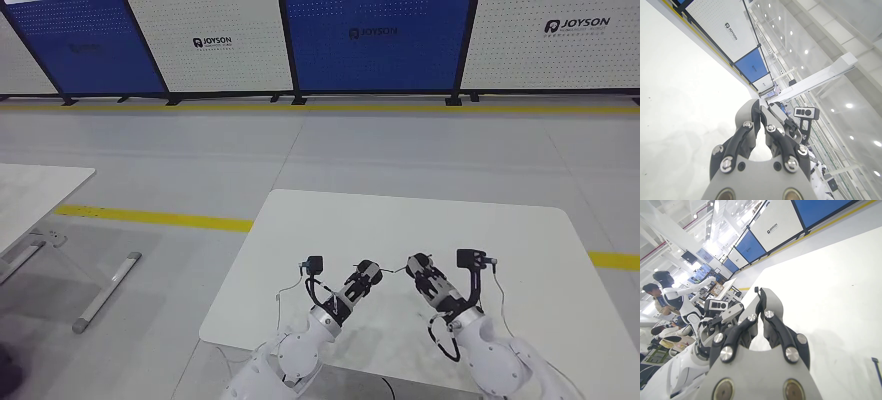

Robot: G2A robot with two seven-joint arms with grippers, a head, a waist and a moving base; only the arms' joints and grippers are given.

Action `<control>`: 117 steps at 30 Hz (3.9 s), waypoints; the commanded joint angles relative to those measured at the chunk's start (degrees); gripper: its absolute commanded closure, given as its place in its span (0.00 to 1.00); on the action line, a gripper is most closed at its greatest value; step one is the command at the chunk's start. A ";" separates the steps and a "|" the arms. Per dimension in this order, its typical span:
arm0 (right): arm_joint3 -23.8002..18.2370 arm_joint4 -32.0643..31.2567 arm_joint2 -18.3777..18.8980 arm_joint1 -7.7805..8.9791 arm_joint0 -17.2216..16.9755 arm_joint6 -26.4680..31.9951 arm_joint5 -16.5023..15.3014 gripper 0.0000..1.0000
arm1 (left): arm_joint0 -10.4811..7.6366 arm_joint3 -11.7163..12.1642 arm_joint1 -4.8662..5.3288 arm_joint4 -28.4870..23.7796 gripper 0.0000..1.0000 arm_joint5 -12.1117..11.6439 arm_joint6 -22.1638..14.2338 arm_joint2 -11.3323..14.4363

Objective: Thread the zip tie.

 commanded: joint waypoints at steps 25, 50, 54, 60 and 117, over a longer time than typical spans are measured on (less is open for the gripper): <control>0.64 -2.29 1.70 -1.96 -1.33 0.30 -0.83 1.00 | 0.00 0.00 0.00 0.00 1.00 0.00 0.00 0.00; 3.36 -0.58 2.13 -3.95 -0.59 2.91 -3.82 1.00 | 0.00 0.00 0.00 0.00 1.00 0.00 0.00 0.00; 5.38 0.10 1.93 -4.42 -0.03 2.44 -4.90 1.00 | 0.00 0.00 0.00 0.00 1.00 0.00 0.00 0.00; 8.03 2.54 1.47 -5.22 0.72 1.33 -7.70 1.00 | 0.00 0.00 0.00 0.00 1.00 0.00 0.00 0.00; 4.89 -2.32 6.39 -6.82 -5.18 -4.21 -6.76 1.00 | -1.10 0.89 0.42 -11.46 1.00 -1.66 -10.41 -1.41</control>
